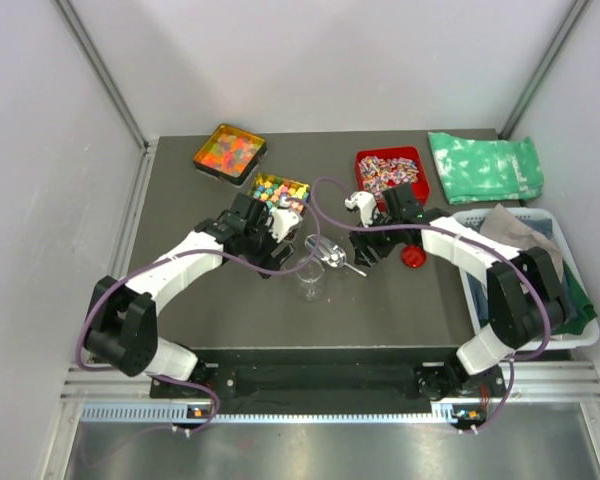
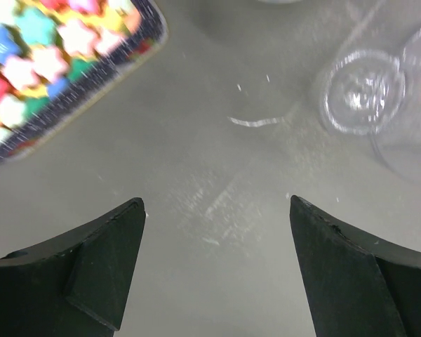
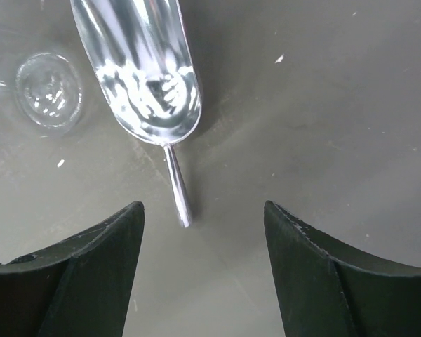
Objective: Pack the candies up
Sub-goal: Pick up the spatula from the center of the board.
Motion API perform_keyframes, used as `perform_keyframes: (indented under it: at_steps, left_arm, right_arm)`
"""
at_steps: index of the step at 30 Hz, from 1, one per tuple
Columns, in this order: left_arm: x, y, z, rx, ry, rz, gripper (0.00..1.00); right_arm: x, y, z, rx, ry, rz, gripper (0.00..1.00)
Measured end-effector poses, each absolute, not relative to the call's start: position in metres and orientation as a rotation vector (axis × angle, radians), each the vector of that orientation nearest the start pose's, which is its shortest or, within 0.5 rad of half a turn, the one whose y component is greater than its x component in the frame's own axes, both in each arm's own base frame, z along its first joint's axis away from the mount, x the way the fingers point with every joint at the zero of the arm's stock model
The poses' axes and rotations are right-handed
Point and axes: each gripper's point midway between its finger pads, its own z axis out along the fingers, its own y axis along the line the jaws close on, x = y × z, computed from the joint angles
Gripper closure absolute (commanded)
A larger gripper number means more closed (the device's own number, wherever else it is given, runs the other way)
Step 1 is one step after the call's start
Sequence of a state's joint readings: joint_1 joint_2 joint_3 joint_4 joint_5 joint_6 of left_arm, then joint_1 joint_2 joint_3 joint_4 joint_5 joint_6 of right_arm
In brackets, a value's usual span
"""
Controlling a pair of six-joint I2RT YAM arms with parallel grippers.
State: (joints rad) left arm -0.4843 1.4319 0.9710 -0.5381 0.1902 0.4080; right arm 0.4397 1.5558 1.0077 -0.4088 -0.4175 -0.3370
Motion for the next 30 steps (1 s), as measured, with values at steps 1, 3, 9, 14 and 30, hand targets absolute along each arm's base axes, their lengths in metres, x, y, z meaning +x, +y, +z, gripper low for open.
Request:
perform_keyframes:
  at_steps: [1,3,9,14,30]
  left_arm:
    - [0.289,-0.171,0.091,1.164,2.270,-0.273,0.12]
    - [0.295,-0.173,0.094,1.146,2.251,-0.275,0.12]
    - [0.308,-0.167,0.099,1.050,2.248,-0.313,0.11]
    - [0.319,-0.152,0.102,0.940,2.271,-0.333,0.11]
    - [0.342,-0.112,0.107,0.699,2.309,-0.332,0.11]
  right_arm:
    - [0.302,0.207,0.079,-1.102,2.253,0.565,0.32]
    - [0.301,0.207,0.072,-1.106,2.270,0.560,0.32]
    - [0.296,0.215,0.060,-1.129,2.294,0.551,0.35]
    - [0.292,0.218,0.050,-1.138,2.318,0.542,0.38]
    - [0.276,0.238,0.023,-1.248,2.357,0.434,0.67]
